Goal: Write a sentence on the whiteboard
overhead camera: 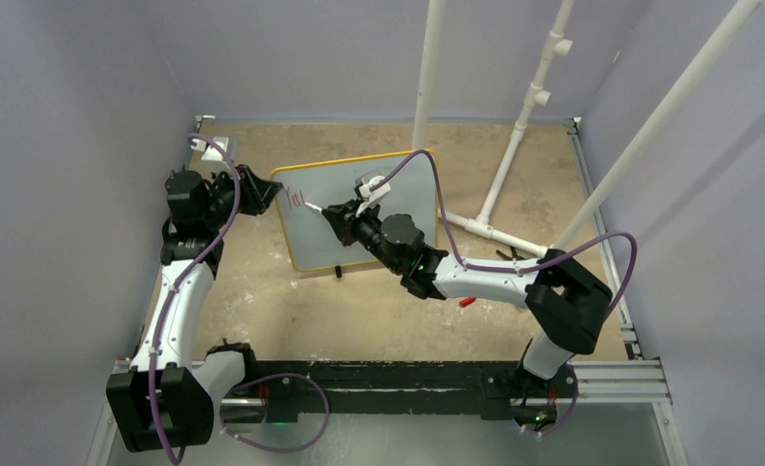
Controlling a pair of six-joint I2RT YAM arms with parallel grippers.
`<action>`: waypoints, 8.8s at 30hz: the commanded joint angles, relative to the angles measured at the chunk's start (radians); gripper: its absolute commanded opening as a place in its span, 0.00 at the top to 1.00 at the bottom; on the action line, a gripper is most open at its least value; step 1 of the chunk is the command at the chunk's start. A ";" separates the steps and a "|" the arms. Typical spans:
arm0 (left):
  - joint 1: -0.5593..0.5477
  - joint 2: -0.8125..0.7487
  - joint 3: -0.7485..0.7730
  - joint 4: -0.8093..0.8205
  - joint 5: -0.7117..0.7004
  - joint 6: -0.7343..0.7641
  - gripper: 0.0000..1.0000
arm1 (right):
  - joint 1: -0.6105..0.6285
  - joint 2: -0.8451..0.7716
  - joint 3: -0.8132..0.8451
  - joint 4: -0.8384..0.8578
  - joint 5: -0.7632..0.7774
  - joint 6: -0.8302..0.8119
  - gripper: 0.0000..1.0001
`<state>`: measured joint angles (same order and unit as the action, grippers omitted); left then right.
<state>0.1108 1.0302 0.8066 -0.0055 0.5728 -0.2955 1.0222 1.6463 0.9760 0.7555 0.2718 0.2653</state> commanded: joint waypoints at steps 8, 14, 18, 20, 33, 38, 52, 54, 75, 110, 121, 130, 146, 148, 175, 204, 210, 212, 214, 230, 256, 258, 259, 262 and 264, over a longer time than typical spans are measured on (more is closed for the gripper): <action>0.003 -0.005 0.000 0.039 0.022 0.001 0.76 | -0.008 -0.063 0.054 0.010 0.081 -0.056 1.00; 0.004 -0.007 0.002 0.039 0.022 0.001 0.76 | -0.008 -0.049 0.055 0.013 0.062 -0.053 1.00; 0.005 -0.007 0.001 0.039 0.022 0.001 0.77 | -0.009 -0.049 0.038 0.017 0.054 -0.052 1.00; 0.005 -0.006 0.001 0.039 0.024 0.001 0.76 | -0.008 -0.046 0.031 0.023 0.057 -0.050 1.00; 0.007 -0.005 0.001 0.039 0.024 0.001 0.77 | -0.006 -0.048 -0.027 0.006 0.031 -0.019 1.00; 0.007 -0.004 0.001 0.041 0.025 0.001 0.76 | -0.007 -0.055 -0.031 0.002 0.046 -0.018 1.00; 0.007 -0.003 0.000 0.041 0.024 0.001 0.76 | -0.008 -0.182 -0.021 0.000 -0.023 -0.020 1.00; 0.007 -0.004 -0.002 0.042 0.024 0.001 0.77 | -0.007 -0.181 -0.011 -0.012 -0.028 -0.020 1.00; 0.007 0.001 -0.002 0.041 0.025 0.003 0.77 | -0.044 -0.082 0.058 -0.013 0.007 -0.049 1.00; 0.009 -0.004 0.000 0.039 0.024 0.006 0.77 | -0.056 -0.109 -0.017 -0.008 -0.014 -0.026 1.00; 0.010 -0.004 -0.002 0.039 0.022 0.006 0.77 | -0.056 -0.200 -0.051 0.024 -0.064 -0.017 1.00; 0.009 -0.001 -0.003 0.041 0.024 0.006 0.77 | -0.067 -0.182 -0.046 -0.038 -0.038 -0.005 1.00; 0.010 0.000 -0.002 0.039 0.024 0.007 0.77 | -0.083 -0.117 -0.013 -0.044 -0.024 -0.014 1.00; 0.010 0.001 -0.002 0.039 0.025 0.007 0.77 | -0.083 -0.120 -0.016 -0.053 -0.016 -0.018 1.00; 0.010 -0.001 -0.002 0.041 0.025 0.006 0.77 | -0.082 -0.145 -0.079 -0.022 -0.019 0.018 1.00; 0.010 -0.005 -0.003 0.038 0.022 0.009 0.77 | -0.083 -0.159 -0.065 -0.020 0.042 0.017 1.00; 0.010 -0.005 -0.003 0.038 0.022 0.009 0.77 | -0.083 -0.168 -0.073 -0.026 0.056 0.020 1.00; 0.010 -0.005 -0.003 0.038 0.022 0.009 0.77 | -0.083 -0.167 -0.074 -0.026 0.054 0.022 1.00; 0.010 -0.005 -0.002 0.038 0.022 0.009 0.77 | -0.083 -0.166 -0.074 -0.027 0.052 0.023 1.00; 0.010 -0.003 -0.002 0.038 0.022 0.010 0.77 | -0.082 -0.197 -0.108 0.038 -0.050 -0.024 1.00; 0.010 0.001 -0.002 0.036 0.022 0.010 0.77 | -0.083 -0.174 -0.112 -0.061 0.025 0.018 1.00; 0.010 0.000 -0.002 0.037 0.022 0.010 0.77 | -0.083 -0.184 -0.119 -0.062 0.036 0.018 1.00; 0.009 -0.001 -0.002 0.036 0.022 0.010 0.77 | -0.083 -0.189 -0.120 -0.064 0.040 0.018 1.00; 0.009 0.001 -0.001 0.037 0.022 0.010 0.77 | -0.083 -0.196 -0.118 -0.065 0.050 0.016 1.00; 0.009 -0.001 -0.002 0.036 0.022 0.010 0.77 | -0.083 -0.199 -0.113 -0.063 0.055 0.012 1.00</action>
<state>0.1158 1.0321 0.8055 -0.0051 0.5739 -0.2951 0.9424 1.4876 0.8616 0.6968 0.2592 0.2844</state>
